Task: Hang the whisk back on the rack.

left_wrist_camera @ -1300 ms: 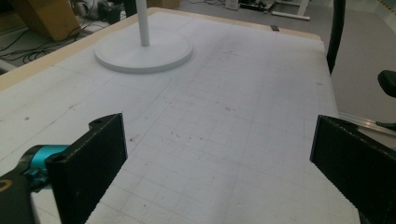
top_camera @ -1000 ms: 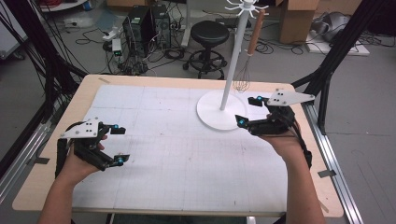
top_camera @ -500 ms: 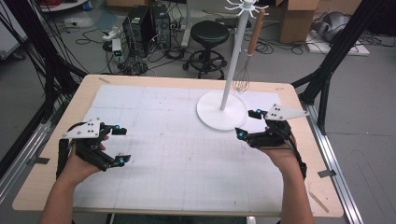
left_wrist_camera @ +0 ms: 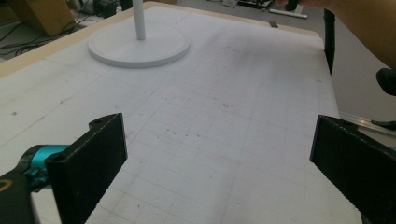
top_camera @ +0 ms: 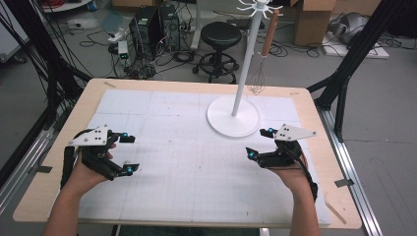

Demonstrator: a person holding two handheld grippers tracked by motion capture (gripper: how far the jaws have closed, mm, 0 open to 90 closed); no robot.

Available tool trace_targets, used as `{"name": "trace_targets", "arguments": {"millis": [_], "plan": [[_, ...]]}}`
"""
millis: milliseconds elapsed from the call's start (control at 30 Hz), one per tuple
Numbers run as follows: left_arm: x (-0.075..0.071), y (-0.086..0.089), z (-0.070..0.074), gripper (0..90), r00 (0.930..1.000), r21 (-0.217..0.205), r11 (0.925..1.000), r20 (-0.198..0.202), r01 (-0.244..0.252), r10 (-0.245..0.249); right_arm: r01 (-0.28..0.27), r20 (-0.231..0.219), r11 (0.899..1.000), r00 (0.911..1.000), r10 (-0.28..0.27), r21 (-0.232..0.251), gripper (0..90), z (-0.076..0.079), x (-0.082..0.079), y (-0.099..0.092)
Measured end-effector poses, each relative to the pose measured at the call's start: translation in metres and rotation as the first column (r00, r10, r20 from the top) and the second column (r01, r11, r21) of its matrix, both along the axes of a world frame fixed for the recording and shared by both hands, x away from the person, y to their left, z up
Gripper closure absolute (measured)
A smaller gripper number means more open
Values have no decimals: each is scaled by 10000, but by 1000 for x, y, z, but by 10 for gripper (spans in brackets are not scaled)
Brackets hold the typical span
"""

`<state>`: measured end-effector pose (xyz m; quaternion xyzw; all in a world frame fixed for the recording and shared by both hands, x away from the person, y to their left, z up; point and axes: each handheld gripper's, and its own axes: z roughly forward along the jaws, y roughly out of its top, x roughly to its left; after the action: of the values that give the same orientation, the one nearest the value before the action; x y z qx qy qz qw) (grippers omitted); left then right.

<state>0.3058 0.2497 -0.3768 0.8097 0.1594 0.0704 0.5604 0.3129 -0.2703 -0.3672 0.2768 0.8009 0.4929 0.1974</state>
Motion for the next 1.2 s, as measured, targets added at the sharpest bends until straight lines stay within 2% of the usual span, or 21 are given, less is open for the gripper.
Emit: {"name": "trace_targets", "arguments": {"millis": [133,433,600,1200], "plan": [[0,-2,-1,44,10000,-22,10000,-4,39,-39,50,-76,10000,10000,-50,-78,151,-2,-2,0],[1,-3,-3,44,10000,-137,9999,-51,15,-16,-49,-313,9983,9995,67,584,143,-13,-3,-3],[1,-4,-3,44,10000,-135,9999,-39,72,-73,-146,-273,9989,9995,158,450,142,-14,-3,0],[0,-5,-4,44,9999,-117,9998,-39,131,-131,-148,-114,9982,9998,155,584,142,-9,-5,0]]}}
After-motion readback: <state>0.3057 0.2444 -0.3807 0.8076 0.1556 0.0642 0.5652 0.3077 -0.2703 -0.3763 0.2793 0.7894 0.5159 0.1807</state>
